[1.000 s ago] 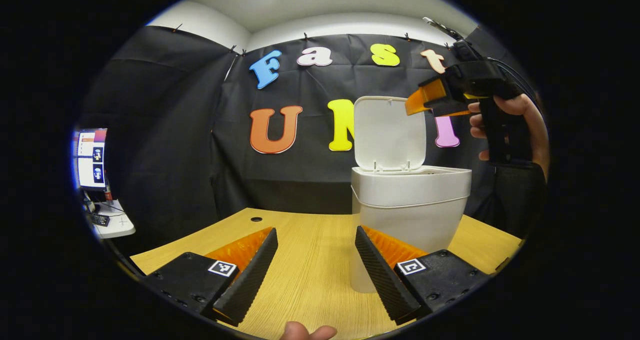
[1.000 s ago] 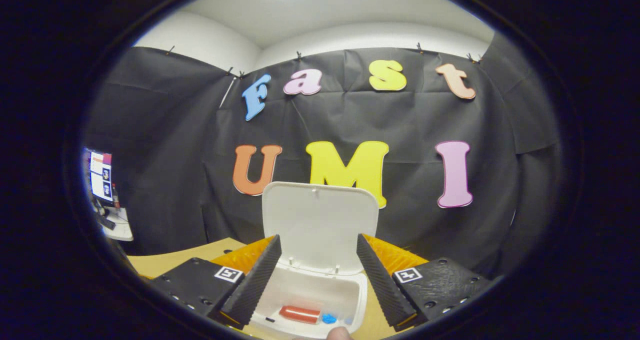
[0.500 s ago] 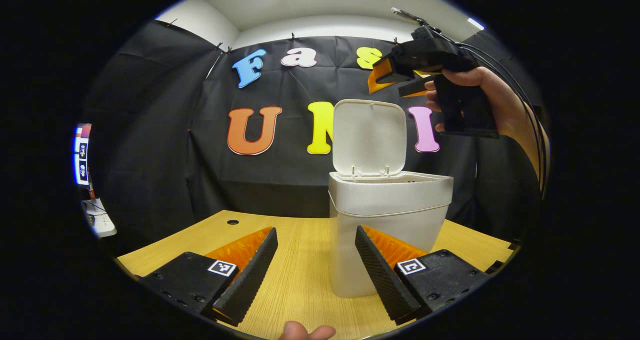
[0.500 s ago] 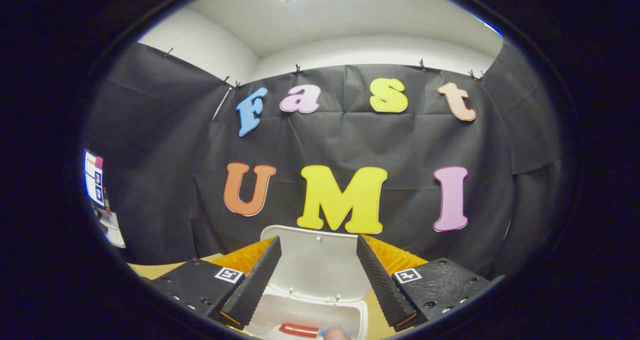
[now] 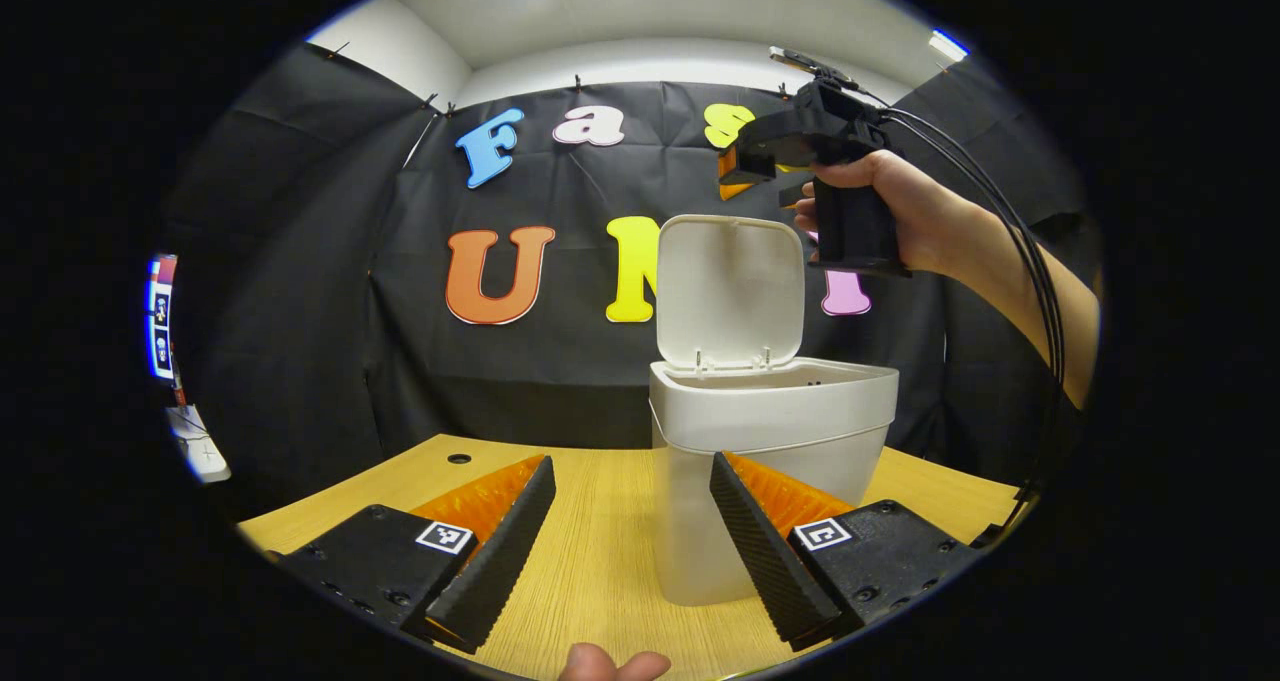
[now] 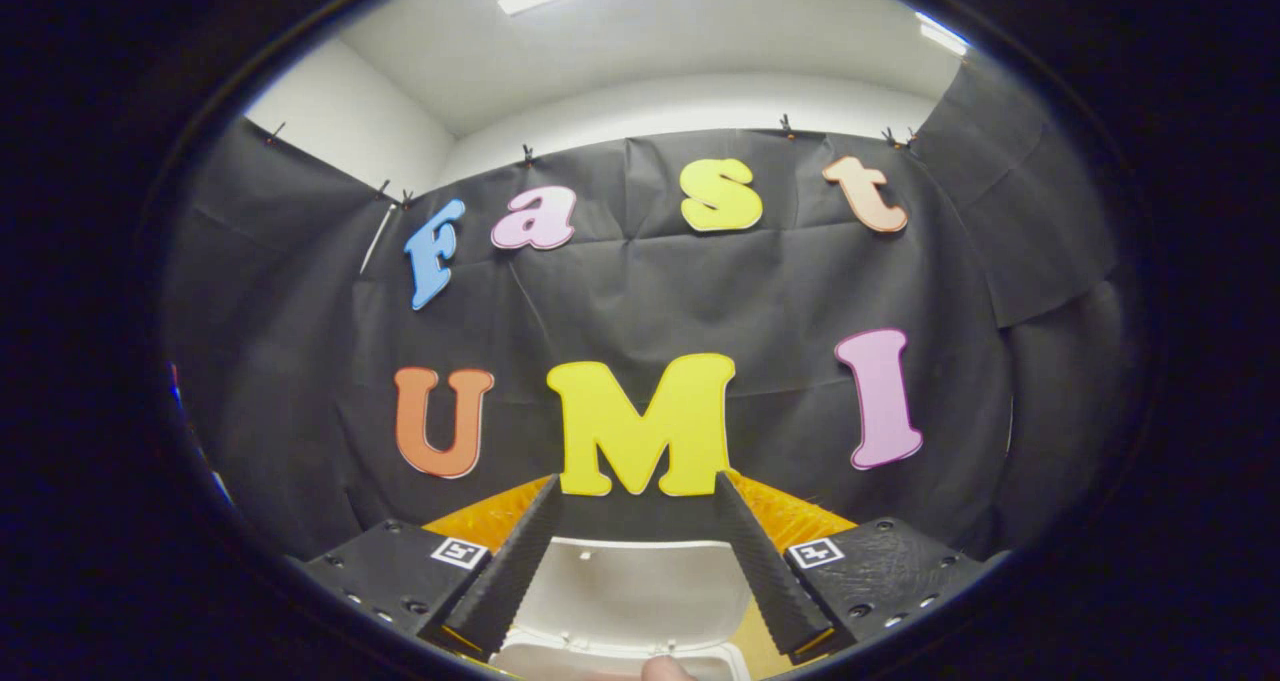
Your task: Press the lid of the desktop garbage bin to open it, pick up the crumpled paper on the desktop and throw it into the bin, then pick up the pop can on the desktop and drop it into the bin, and finally close the garbage bin lid.
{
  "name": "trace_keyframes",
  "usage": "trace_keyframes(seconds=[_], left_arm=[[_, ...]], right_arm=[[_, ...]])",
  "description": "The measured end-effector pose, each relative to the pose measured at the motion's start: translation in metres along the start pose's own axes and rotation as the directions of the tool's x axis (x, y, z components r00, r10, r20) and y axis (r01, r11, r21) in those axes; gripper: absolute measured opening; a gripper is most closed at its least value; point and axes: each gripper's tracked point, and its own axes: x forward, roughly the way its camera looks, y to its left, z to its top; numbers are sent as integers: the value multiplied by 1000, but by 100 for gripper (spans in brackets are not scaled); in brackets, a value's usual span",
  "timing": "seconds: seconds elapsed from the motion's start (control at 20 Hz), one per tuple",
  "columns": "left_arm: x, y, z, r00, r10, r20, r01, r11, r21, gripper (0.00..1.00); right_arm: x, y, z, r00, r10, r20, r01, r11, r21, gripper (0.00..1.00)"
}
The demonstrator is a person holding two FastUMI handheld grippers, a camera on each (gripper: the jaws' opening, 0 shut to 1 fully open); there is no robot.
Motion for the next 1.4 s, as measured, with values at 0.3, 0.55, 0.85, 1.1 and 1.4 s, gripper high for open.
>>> trace_keyframes(seconds=[0.3,0.55,0.85,1.1,1.4], left_arm=[[2,1,-3,1000,6,-5,-6,1000,6,100],[-1,2,-11,1000,19,-21,-19,1000,3,100],[-4,-1,-10,1000,14,-17,-14,1000,21,100],[-6,-2,-15,1000,18,-10,-17,999,31,100],[-11,-3,-23,1000,9,0,-9,997,79,100]], right_arm=[[11,4,-8,1000,8,-24,-8,1000,-9,92],[14,5,-20,998,12,-64,-13,1000,-18,92],[0,6,-24,993,40,-108,-40,999,3,93],[-35,9,-27,990,63,-127,-68,997,-36,94],[-88,8,-53,980,118,-162,-125,992,-28,94]])
